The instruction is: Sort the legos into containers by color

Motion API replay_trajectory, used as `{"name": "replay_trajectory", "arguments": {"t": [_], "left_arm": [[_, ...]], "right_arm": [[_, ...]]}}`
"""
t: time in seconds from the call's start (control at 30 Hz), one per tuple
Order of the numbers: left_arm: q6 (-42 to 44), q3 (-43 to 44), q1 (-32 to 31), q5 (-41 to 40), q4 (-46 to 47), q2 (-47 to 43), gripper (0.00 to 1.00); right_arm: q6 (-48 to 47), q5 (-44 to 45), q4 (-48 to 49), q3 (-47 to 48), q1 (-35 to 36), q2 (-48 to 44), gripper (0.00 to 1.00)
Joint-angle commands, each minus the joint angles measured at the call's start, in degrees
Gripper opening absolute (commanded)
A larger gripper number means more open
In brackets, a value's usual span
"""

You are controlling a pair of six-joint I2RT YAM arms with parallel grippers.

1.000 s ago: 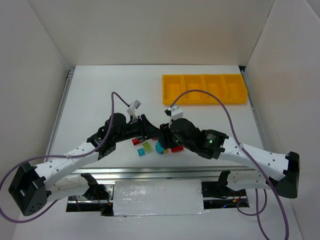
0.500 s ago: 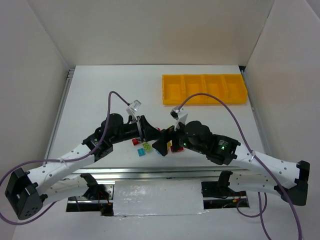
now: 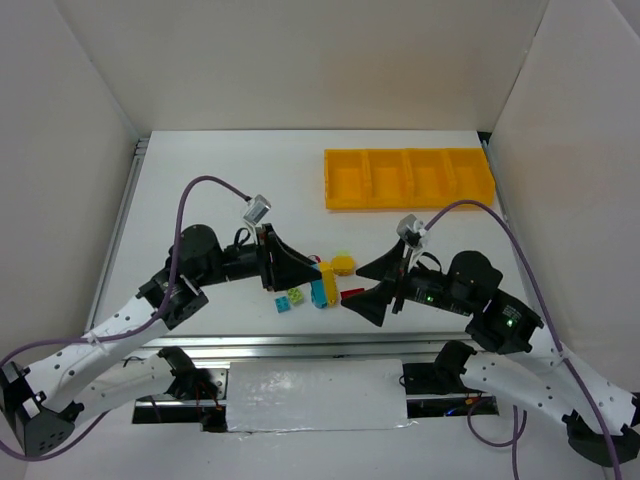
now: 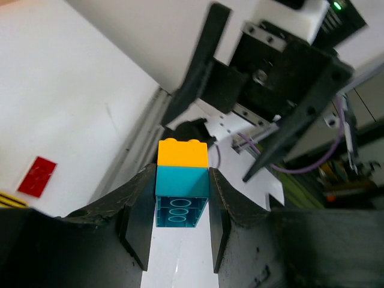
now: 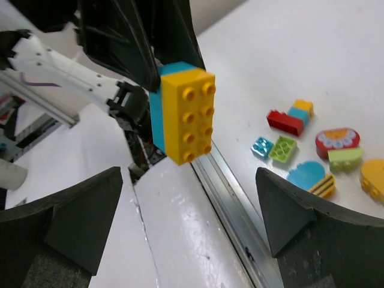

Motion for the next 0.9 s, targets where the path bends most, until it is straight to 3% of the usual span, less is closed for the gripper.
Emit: {"name": "replay_trajectory", "arguments": {"t": [0.0,0.1,0.43,0.53,0.57,0.63,0.67,0.7,0.77,0.83,0.87], "left_arm": [[2.7,1.6,-0.2,11.9,8.1,-0.4,0.00],[1.9,0.6,-0.2,15.5,11.0,0.1,0.00],[-0.3,-1.0,-0.2,18.0,15.7,-0.5,0.00],[-1.3,-1.1,-0.2,18.9,17.5,0.2,0.00],[-1.0,-1.0,-0.2,18.7,17.2,0.3,0.00],[0.4,-0.2,-0.2,17.3,14.5,0.3,0.00],[0.8,0.4,-0.2,16.6,13.4,0.3,0.00],[1.3,0.8,-0.2,15.3,12.5,0.3,0.00],[2.5,1.5,-0.2,13.7,9.9,0.3,0.02],[2.8,2.2,-0.2,11.5,8.7,0.1,0.31],[2.9,2.3,-0.2,10.8,7.8,-0.1,0.63]], "right_arm": [[-0.9,-10.5,6.3,-0.8,-2.8,-0.7,0.99],[1.5,-17.4,11.1,-0.8,-3.2,0.7,0.96],[6.3,-22.8,19.5,-0.2,-3.1,7.7,0.85],[7.0,-23.2,22.1,-0.7,-3.2,8.4,0.65],[7.1,-23.6,23.1,-1.1,-3.1,8.5,0.42],[7.9,-25.2,24.1,-1.4,-3.1,8.6,0.22],[8.4,-25.6,24.8,-1.8,-3.2,8.5,0.06],[8.6,-25.5,25.0,-1.9,-3.2,8.2,0.00],[8.8,-25.0,24.9,-2.3,-3.2,7.8,0.00],[9.1,-23.8,25.0,-2.9,-3.2,7.2,0.00],[9.4,-23.2,25.3,-3.3,-3.2,6.8,0.00]]}}
